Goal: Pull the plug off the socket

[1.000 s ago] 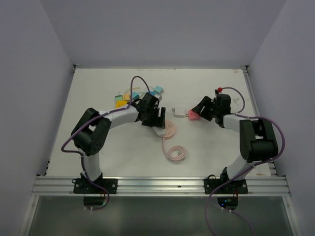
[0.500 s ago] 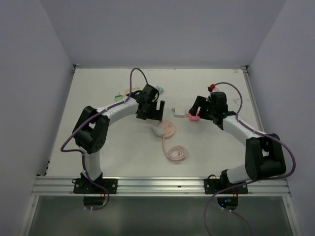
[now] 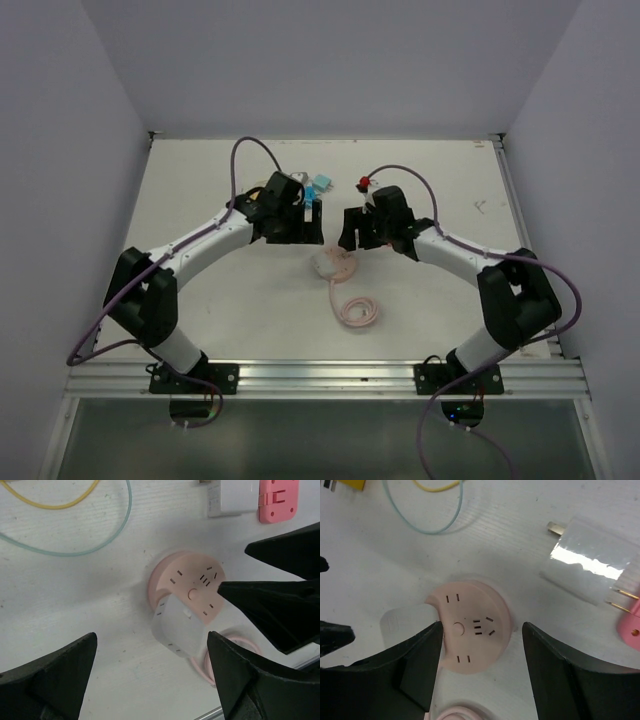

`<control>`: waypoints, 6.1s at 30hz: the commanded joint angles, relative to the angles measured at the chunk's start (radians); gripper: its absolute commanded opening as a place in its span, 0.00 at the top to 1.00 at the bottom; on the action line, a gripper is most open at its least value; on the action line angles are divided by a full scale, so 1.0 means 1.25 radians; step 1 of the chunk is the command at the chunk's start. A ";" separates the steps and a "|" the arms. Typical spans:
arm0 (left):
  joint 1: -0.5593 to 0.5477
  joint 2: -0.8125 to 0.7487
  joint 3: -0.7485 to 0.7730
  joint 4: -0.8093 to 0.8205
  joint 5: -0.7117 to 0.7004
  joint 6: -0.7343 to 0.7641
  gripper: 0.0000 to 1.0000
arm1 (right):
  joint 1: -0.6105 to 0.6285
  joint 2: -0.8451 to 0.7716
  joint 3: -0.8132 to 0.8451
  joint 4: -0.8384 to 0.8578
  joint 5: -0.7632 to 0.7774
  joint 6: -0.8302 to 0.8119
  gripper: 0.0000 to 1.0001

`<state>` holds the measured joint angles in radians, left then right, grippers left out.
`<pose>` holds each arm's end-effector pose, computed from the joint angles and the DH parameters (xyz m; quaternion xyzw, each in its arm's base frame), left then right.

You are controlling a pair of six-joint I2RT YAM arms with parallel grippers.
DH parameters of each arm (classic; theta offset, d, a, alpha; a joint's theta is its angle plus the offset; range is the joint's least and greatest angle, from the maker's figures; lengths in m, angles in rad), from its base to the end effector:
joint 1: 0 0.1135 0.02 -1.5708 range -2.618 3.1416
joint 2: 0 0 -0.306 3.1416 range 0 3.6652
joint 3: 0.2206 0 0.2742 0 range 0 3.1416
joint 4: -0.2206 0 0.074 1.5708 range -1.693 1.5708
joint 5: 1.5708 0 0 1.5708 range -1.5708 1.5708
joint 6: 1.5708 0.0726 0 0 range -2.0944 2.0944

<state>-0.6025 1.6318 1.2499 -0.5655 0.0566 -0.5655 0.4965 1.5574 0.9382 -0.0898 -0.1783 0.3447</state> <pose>0.3230 -0.2271 0.2560 0.0263 0.9511 -0.1915 0.2409 0.3271 0.1919 0.2183 -0.1057 0.8996 0.2437 0.3467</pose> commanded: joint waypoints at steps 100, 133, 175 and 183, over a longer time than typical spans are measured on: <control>-0.048 0.174 0.123 -0.057 -0.050 -0.066 0.75 | 0.080 -0.052 -0.165 0.249 0.101 0.268 0.57; -0.090 0.246 0.258 -0.165 -0.097 0.047 0.82 | 0.089 0.107 -0.155 0.314 -0.041 0.234 0.69; -0.021 0.170 0.361 -0.144 -0.020 0.004 1.00 | 0.138 0.329 0.032 -0.161 0.211 0.257 0.82; 0.063 0.078 0.144 -0.083 -0.028 0.019 0.98 | 0.138 0.199 -0.040 -0.030 0.149 0.243 0.76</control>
<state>-0.5716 1.8057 1.5299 -0.7212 0.0139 -0.5396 0.6628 1.7916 0.9943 0.0681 -0.0013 0.6975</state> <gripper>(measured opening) 0.246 0.224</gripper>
